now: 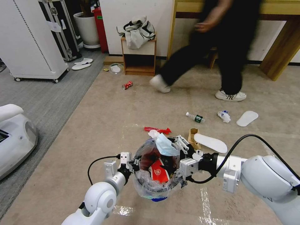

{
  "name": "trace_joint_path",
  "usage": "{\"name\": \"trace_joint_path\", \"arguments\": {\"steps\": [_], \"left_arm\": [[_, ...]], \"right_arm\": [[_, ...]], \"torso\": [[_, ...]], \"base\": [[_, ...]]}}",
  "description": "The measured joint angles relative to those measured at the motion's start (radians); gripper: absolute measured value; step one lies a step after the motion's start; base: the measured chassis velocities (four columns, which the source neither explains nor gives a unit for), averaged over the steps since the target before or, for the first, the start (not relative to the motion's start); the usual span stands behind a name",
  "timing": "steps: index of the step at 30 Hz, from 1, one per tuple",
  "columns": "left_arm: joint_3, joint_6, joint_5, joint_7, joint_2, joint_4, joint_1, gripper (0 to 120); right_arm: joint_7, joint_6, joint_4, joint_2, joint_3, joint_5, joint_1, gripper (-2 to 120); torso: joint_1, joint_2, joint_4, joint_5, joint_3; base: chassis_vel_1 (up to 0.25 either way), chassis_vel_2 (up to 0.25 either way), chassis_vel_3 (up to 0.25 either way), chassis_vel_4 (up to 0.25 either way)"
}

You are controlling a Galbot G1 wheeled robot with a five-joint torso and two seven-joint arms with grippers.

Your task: Pick up the trash bin and place the garbage on the floor into it.

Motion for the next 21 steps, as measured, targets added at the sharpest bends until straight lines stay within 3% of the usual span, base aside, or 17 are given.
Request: {"name": "trace_joint_path", "arguments": {"steps": [2,4,15,21], "left_arm": [[-0.002,0.0,-0.002,0.001,0.0,0.004,-0.004,1],[-0.003,0.0,-0.003,0.002,0.0,0.005,-0.005,1],[-0.021,-0.003,-0.006,0.004,-0.004,0.012,-0.01,1],[-0.025,-0.005,-0.006,0.005,-0.01,0.021,-0.016,1]], "right_arm": [[0.092,-0.044,-0.02,0.011,-0.05,0.123,0.006,100],[0.106,-0.055,-0.026,0.013,-0.067,0.151,0.011,100],[0.051,-0.03,-0.021,0.007,-0.057,0.235,0.004,100],[0.04,-0.012,-0.002,-0.046,-0.009,0.289,0.01,100]], "torso": [[0.0,0.0,0.0,0.0001,0.0],[0.0,0.0,0.0001,0.0001,0.0],[0.0,0.0,0.0,0.0002,0.0],[0.0,0.0,0.0,-0.0001,0.0]], "base": [[0.0,0.0,0.0,0.0],[0.0,0.0,0.0,0.0],[0.0,0.0,0.0,0.0],[0.0,0.0,0.0,0.0]]}}
